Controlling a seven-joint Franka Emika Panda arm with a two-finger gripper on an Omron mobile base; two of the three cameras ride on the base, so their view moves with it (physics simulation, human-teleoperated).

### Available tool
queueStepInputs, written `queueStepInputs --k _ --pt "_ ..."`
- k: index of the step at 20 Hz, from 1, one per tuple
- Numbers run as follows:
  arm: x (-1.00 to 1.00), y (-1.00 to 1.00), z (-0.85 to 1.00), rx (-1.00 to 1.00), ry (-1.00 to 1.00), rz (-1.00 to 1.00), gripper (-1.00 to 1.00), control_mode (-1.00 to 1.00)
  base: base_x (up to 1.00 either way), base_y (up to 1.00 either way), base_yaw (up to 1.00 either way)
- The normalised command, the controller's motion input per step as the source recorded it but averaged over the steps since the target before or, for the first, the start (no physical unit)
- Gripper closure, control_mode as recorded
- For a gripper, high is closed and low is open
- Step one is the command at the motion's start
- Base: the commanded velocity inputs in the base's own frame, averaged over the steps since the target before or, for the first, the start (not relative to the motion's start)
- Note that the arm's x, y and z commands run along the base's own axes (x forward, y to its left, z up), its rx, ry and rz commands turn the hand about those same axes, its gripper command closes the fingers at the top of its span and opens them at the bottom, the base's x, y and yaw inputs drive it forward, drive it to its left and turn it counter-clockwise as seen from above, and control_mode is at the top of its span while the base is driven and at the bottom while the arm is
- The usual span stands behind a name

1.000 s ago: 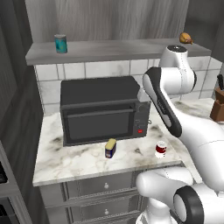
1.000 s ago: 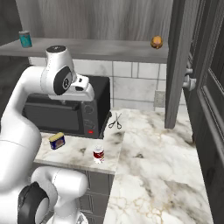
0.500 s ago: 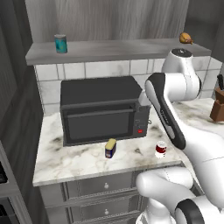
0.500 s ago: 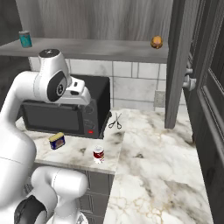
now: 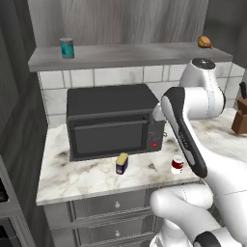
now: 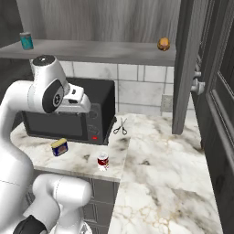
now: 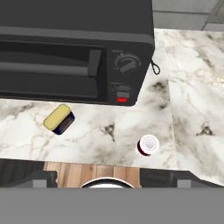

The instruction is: Pick the cans from the counter and place them in their designated side in the cabinet.

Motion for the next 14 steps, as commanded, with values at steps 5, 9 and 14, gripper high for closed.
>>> queueStepInputs --k 5,9,14 --pt "-0.15 0.11 0.00 0.00 -0.07 0.00 -1.00 -1.00 0.00 0.00 0.00" --pt "-0.15 0.10 0.00 0.00 -0.08 0.00 -1.00 -1.00 0.00 0.00 0.00" --pt "-0.16 0.10 0.00 0.00 -0.07 0.00 -1.00 -1.00 0.00 0.00 0.00"
